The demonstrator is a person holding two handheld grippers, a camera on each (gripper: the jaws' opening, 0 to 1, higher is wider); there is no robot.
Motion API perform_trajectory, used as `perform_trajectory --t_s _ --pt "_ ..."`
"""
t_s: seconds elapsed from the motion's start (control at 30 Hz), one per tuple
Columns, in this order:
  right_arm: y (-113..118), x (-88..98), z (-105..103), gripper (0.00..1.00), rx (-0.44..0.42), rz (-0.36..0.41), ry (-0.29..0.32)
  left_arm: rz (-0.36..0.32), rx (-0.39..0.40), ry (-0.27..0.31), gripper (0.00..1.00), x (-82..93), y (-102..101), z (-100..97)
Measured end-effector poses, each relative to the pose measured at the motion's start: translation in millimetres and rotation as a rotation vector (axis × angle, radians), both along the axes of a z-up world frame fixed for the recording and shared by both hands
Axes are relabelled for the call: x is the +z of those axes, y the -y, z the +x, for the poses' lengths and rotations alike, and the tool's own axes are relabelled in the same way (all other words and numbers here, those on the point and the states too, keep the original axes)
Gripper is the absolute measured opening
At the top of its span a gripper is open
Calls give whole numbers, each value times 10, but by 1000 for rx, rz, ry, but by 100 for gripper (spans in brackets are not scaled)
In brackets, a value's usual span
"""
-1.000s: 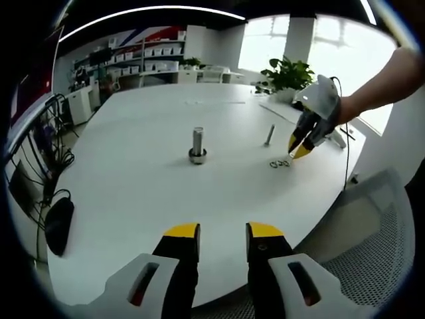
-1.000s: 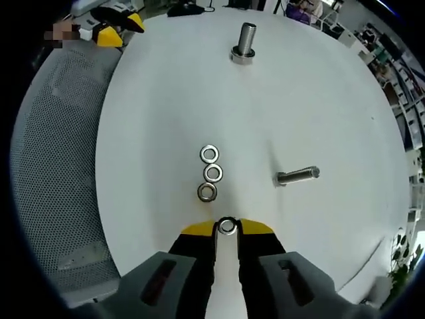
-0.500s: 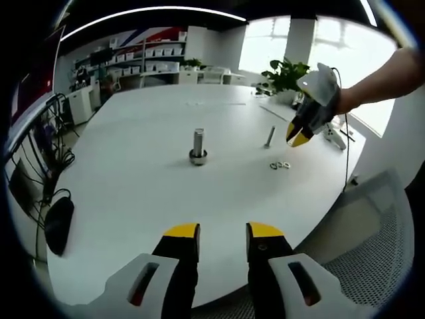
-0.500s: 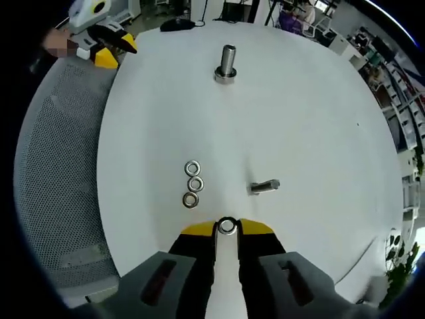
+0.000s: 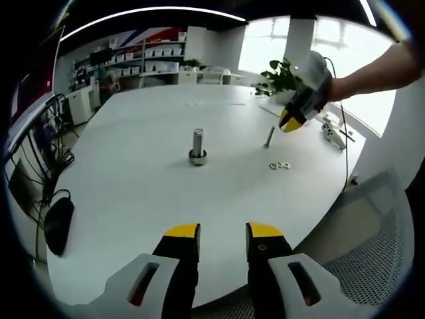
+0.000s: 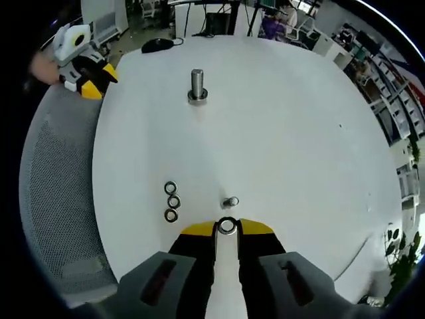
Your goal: Place the washer onto the threaded stud by aligning its center hole with the stud, sliding it down to the base, and recovering from edge contact or off-axis alignment until the washer reaches the visible bottom stop.
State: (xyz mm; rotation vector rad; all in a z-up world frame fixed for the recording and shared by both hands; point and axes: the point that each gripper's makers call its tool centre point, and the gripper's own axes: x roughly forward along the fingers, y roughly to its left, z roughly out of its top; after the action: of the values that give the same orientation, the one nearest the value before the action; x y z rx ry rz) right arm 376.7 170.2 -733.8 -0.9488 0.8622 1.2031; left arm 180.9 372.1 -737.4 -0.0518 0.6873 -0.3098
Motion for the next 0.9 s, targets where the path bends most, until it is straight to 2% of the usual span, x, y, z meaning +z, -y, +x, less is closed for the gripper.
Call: perform_trajectory --t_s 0.27,0.9 --pt "-112 81 27 14 11 30 17 2 -3 0 25 -1 2 0" --pt "-187 -27 61 14 40 5 1 4 -2 -1 24 -3 -1 2"
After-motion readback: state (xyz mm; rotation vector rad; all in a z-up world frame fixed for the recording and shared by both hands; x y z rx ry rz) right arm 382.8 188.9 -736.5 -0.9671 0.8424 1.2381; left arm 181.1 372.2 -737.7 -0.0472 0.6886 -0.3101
